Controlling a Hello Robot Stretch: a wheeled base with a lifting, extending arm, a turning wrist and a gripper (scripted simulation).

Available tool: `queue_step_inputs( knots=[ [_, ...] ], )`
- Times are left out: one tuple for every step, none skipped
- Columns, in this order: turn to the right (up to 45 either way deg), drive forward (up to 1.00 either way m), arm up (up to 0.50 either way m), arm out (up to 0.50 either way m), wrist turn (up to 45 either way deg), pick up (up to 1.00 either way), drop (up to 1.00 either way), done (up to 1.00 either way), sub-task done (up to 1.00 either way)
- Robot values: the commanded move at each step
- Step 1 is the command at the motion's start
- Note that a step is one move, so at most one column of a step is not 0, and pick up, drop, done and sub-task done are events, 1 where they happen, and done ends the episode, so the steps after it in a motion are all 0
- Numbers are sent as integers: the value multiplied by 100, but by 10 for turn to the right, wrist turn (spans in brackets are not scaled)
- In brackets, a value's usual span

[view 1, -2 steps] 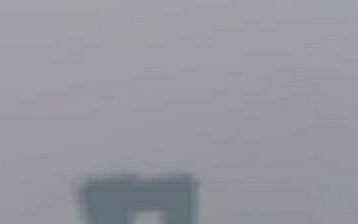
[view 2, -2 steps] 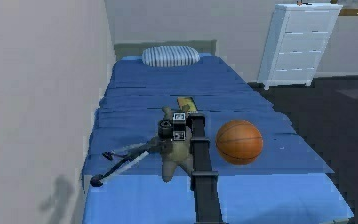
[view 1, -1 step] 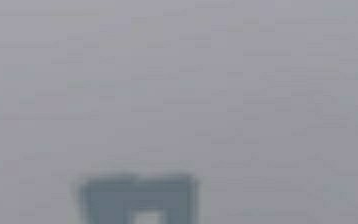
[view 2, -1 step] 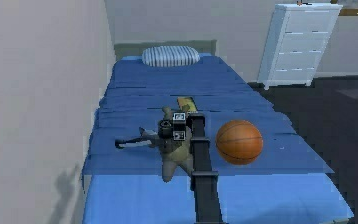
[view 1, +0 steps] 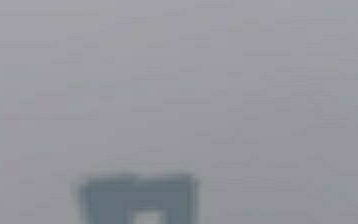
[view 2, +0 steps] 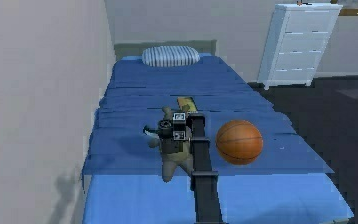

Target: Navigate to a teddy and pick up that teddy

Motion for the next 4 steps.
queue_step_inputs(
  knots=[
    [0,0,-30,0,0,0,0,0,0],
    [0,0,0,0,0,100,0,0,0],
    [0,0,10,0,0,0,0,0,0],
    [0,0,0,0,0,0,0,100,0]
  ],
)
